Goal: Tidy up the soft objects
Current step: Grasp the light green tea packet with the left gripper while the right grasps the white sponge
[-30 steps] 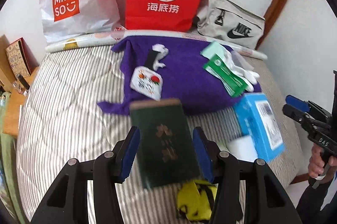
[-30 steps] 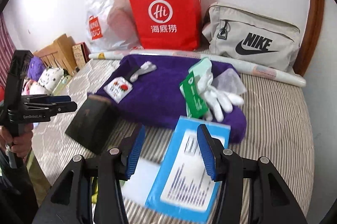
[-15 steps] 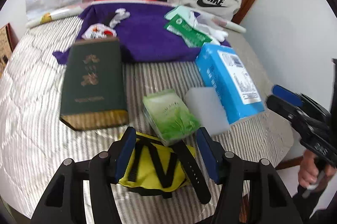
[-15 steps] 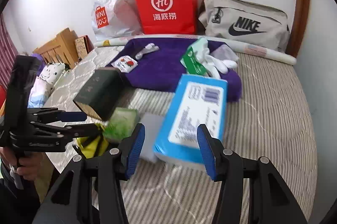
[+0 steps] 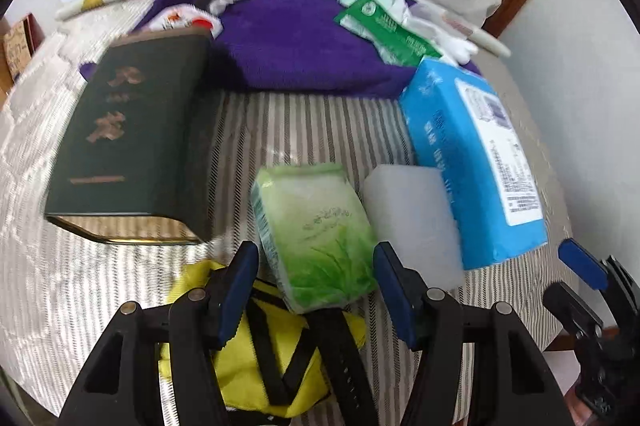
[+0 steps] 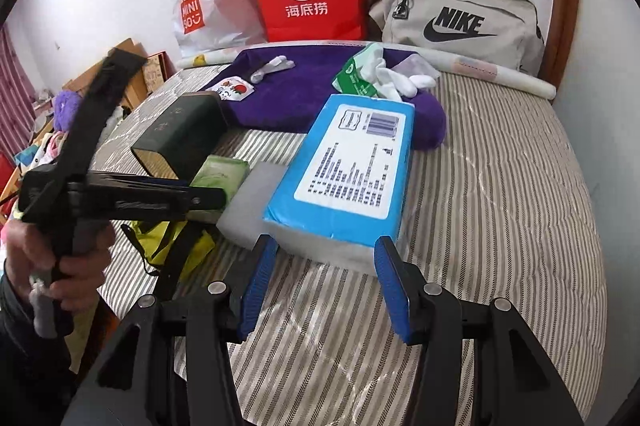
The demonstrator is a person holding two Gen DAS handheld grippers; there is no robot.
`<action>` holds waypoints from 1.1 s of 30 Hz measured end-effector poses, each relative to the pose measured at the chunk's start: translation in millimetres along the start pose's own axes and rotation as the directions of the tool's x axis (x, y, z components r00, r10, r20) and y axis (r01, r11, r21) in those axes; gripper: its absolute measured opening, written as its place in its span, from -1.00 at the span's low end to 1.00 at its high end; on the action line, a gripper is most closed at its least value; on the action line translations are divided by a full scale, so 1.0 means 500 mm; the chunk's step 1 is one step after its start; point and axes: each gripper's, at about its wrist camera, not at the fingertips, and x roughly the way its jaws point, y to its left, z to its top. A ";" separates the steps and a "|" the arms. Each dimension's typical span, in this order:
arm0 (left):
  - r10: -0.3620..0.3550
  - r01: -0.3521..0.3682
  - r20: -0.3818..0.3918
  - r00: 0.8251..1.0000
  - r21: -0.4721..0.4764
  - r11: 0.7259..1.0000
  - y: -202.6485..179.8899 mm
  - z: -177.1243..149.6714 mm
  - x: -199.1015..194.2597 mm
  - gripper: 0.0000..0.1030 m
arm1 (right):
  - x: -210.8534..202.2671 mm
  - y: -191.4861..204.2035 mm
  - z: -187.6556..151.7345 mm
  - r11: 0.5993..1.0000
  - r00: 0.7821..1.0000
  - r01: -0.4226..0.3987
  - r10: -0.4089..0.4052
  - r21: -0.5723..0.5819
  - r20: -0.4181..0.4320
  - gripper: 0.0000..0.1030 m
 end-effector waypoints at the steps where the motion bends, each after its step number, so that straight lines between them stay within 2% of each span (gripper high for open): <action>1: 0.004 -0.004 -0.003 1.000 -0.003 1.000 -0.002 0.000 0.005 0.12 | 0.000 -0.001 -0.002 1.000 1.000 -0.004 0.004 0.002 0.002 0.00; 6: 0.059 -0.059 0.000 0.998 0.045 0.997 -0.025 0.008 0.016 0.16 | 0.009 -0.005 -0.012 0.999 0.999 -0.033 0.033 0.014 -0.008 0.00; 10: 0.044 -0.044 0.011 0.999 0.043 0.998 -0.020 0.010 0.019 0.15 | 0.020 -0.005 -0.015 0.998 0.999 -0.048 0.048 0.028 -0.023 0.00; 11: 0.041 -0.042 0.020 0.999 0.059 0.997 -0.021 0.009 0.019 0.04 | 0.022 -0.005 -0.016 0.998 0.998 -0.053 0.054 0.030 -0.025 0.00; 12: 0.023 -0.025 0.028 0.999 0.077 0.997 -0.022 0.006 0.017 -0.20 | 0.023 -0.003 -0.018 0.998 0.998 -0.057 0.058 0.031 -0.027 0.00; 15: -0.005 -0.001 0.054 0.999 0.101 0.995 -0.025 -0.001 0.002 -0.40 | 0.028 0.005 -0.018 0.997 0.997 -0.062 0.063 0.037 -0.034 0.00; 18: -0.060 0.054 0.058 0.996 0.104 0.993 -0.018 -0.005 -0.021 -0.53 | 0.028 0.017 -0.020 0.996 0.997 -0.073 0.074 0.041 -0.027 0.00; 20: -0.084 0.076 0.068 0.994 0.104 0.992 -0.012 -0.010 -0.038 -0.54 | 0.029 0.027 -0.020 0.996 0.996 -0.084 0.085 0.043 -0.027 0.00; 28: -0.100 0.087 0.111 0.989 0.120 0.989 0.022 -0.039 -0.104 -0.54 | 0.071 0.081 -0.024 0.992 0.994 -0.095 0.099 0.086 -0.051 0.00; 33: -0.108 0.093 0.128 0.986 0.115 0.989 0.060 -0.054 -0.125 -0.54 | 0.104 0.109 -0.023 0.992 0.997 -0.035 0.044 0.122 -0.065 0.00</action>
